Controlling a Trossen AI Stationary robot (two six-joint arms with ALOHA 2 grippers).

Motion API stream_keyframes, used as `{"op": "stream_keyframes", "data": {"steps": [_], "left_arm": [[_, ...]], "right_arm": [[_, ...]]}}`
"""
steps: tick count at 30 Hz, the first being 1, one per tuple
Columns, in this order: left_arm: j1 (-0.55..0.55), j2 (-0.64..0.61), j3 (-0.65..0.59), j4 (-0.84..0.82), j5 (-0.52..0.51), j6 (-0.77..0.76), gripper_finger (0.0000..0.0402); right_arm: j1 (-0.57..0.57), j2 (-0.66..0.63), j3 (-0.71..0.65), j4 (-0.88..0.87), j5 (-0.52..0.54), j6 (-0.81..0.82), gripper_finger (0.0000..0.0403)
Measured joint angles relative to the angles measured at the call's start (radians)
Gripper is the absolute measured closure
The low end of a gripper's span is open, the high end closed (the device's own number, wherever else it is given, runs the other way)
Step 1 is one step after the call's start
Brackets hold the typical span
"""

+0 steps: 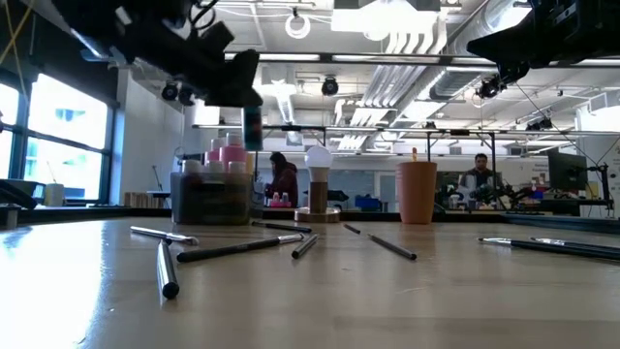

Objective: Pick & Place Paint Supplies
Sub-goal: Put the small blue paint bottle into the gray bin

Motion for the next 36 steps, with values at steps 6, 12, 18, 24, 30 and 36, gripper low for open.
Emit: {"op": "stream_keyframes", "data": {"steps": [6,12,18,24,30,36], "left_arm": [[0.001,0.035,-0.071,0.138,-0.119,-0.005,0.0279],[0.000,0.077,-0.071,0.136,-0.131,-0.006,0.0279],[0.006,0.152,-0.071,0.149,-0.192,-0.017,0.0279],[0.036,0.224,-0.071,0.167,-0.187,-0.104,0.0279],[0.067,0.266,-0.071,0.170,-0.143,-0.162,0.0279],[0.073,0.273,-0.071,0.165,-0.134,-0.189,0.0279]], "right_arm": [[0.000,0.000,0.000,0.000,0.000,0.000,0.0401],[0.000,0.000,0.000,0.001,0.001,0.000,0.0401],[0.000,0.000,0.000,0.002,0.000,0.000,0.0401],[0.000,0.000,0.000,0.002,0.000,0.000,0.0401],[0.000,0.001,0.000,0.002,0.001,0.000,0.0401],[0.000,0.001,0.000,0.000,0.001,0.000,0.0401]]}}
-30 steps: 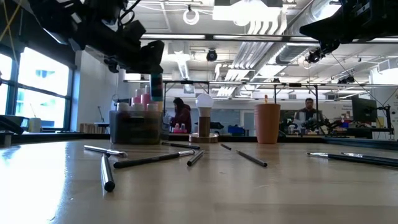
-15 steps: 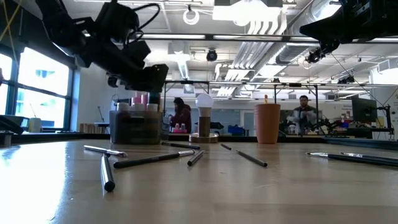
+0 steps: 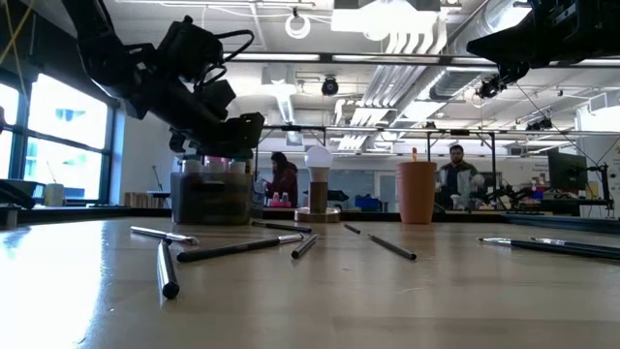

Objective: Pick & Place Paint Supplies
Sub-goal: Put the small blue paint bottle into the gray bin

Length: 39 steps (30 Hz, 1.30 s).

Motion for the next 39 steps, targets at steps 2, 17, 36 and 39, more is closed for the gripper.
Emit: {"op": "stream_keyframes", "data": {"steps": [2,17,36,39], "left_arm": [[-0.001,0.000,0.000,0.000,-0.003,0.000,0.0279],[-0.001,-0.001,0.000,-0.038,0.063,-0.006,0.0279],[-0.001,-0.001,0.000,-0.054,0.021,0.030,0.0233],[-0.002,-0.001,0.000,-0.053,0.020,0.031,0.0208]], "right_arm": [[0.000,0.000,0.000,0.000,0.000,0.000,0.0401],[0.000,0.000,0.000,-0.001,-0.001,0.000,0.0401],[0.000,0.000,0.000,-0.004,-0.013,-0.004,0.0401],[0.000,0.000,0.000,-0.004,-0.020,-0.004,0.0401]]}}
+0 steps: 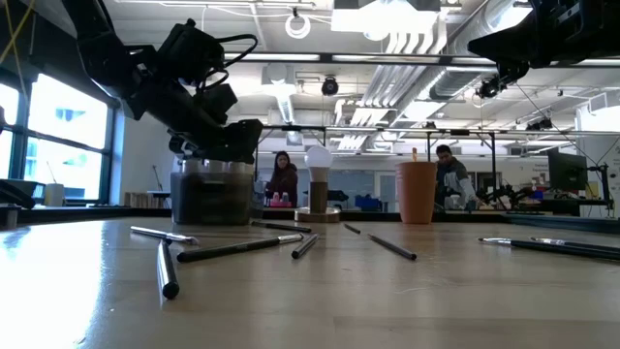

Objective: Pick & Place Paint Supplies
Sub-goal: Put the small blue paint bottle into the gray bin, then put the silver paintbrush into the orange cup

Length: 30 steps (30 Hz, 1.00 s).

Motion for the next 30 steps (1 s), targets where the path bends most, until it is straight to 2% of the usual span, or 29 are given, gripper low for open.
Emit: {"op": "stream_keyframes", "data": {"steps": [4,8,14,22,30], "left_arm": [[0.000,-0.001,0.000,0.000,0.000,0.000,0.0186],[0.000,-0.025,0.000,0.000,-0.001,0.003,0.0181],[0.000,-0.129,0.000,0.000,0.007,0.057,0.0181],[0.000,-0.281,0.001,-0.003,0.139,0.056,0.0181],[0.000,-0.301,0.001,-0.008,0.294,0.046,0.0181]], "right_arm": [[0.000,0.000,0.000,0.000,-0.004,0.000,0.0401],[0.000,0.000,0.000,0.000,-0.004,-0.001,0.0401],[0.000,0.000,0.000,0.001,-0.004,-0.001,0.0401],[0.000,0.000,0.000,0.002,-0.007,-0.004,0.0401],[0.000,0.000,0.000,0.002,-0.008,-0.004,0.0401]]}}
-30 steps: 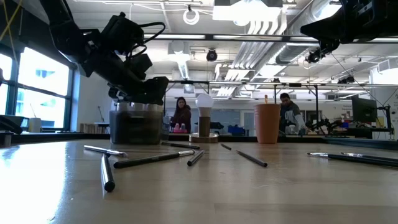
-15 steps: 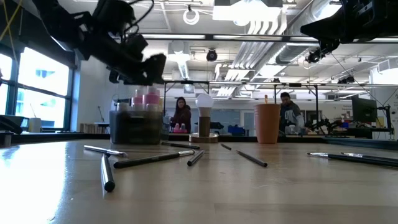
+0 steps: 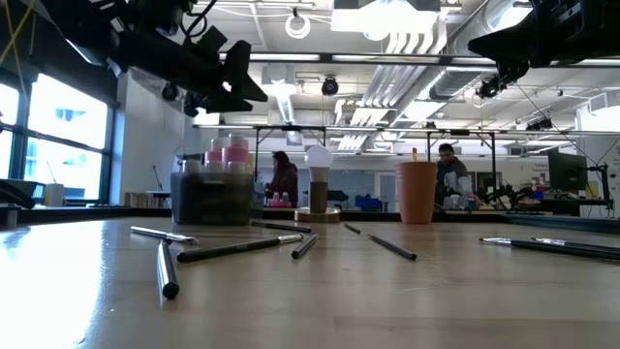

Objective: Pick & Place Paint Supplies
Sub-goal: Put the silver paintbrush into the orange cup

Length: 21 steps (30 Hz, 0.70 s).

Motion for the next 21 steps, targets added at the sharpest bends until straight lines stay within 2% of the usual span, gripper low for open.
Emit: {"op": "stream_keyframes", "data": {"steps": [4,6,9,13,21], "left_arm": [[-0.002,0.001,0.000,0.009,0.101,-0.038,0.0181],[-0.016,0.001,0.000,0.035,0.114,-0.042,0.0181],[-0.061,0.001,0.000,0.077,0.100,-0.010,0.0181],[-0.137,0.001,0.025,0.055,0.051,0.054,0.0181],[-0.261,0.001,0.125,-0.152,0.036,0.080,0.0181]], "right_arm": [[0.000,0.000,0.000,0.000,-0.003,0.000,0.0401],[0.000,0.000,0.000,0.000,-0.006,0.000,0.0401],[0.000,0.000,0.000,0.000,-0.006,0.000,0.0401],[0.000,0.000,0.000,0.000,-0.006,-0.003,0.0401],[0.000,0.000,0.000,0.000,-0.051,-0.019,0.0401]]}}
